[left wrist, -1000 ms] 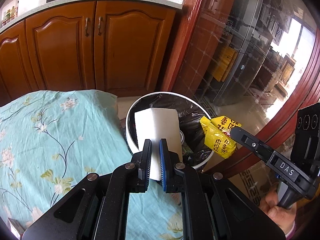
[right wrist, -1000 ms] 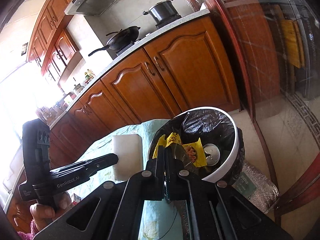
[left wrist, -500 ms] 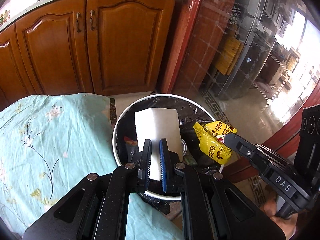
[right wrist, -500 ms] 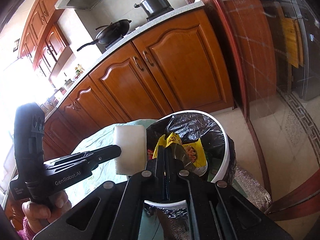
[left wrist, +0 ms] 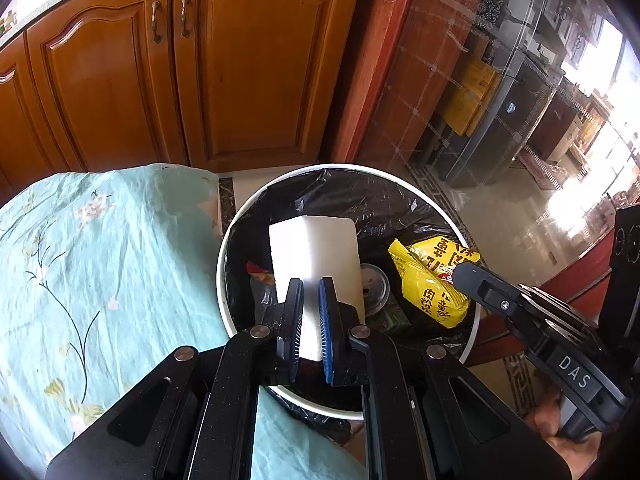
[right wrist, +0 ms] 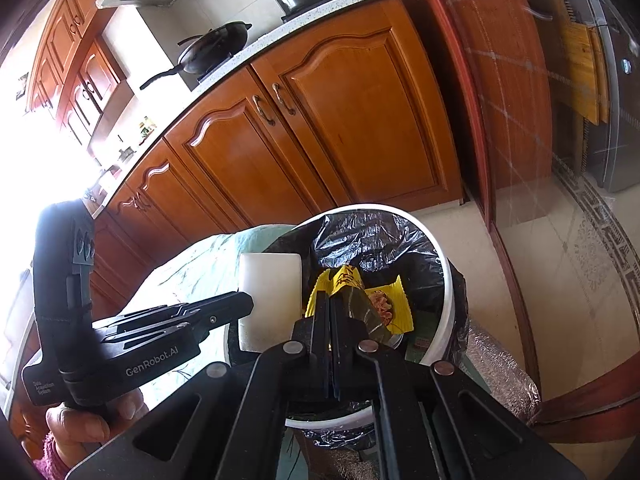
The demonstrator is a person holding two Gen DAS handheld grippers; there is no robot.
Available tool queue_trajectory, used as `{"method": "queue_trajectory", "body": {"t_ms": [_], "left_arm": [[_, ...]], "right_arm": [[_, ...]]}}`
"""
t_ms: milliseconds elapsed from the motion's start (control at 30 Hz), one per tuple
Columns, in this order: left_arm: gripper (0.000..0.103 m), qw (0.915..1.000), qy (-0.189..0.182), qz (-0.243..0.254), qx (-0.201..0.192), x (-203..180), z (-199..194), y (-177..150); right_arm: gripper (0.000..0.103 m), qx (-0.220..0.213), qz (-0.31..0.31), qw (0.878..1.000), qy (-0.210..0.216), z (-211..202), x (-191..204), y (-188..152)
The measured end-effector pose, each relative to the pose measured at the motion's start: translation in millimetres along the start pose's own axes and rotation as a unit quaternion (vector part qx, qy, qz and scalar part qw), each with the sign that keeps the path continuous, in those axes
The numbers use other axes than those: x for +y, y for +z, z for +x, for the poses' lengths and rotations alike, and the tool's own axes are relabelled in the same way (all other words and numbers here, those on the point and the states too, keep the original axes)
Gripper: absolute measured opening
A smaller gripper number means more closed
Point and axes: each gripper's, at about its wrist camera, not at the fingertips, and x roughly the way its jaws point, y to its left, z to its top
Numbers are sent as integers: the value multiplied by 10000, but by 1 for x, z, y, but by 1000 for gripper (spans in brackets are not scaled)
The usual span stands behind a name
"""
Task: Collect trash
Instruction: 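Open both tools to drop the foam block and wrapper into the bin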
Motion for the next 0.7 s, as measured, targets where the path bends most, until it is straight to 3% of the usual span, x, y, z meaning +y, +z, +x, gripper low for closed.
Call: {"method": "queue_trajectory", "body": {"t_ms": [700], "left_arm": [[8, 9998, 108, -43, 154, 2, 14, 0]], "right_arm": [[0, 148, 61, 9998, -118, 12, -9, 0]]}}
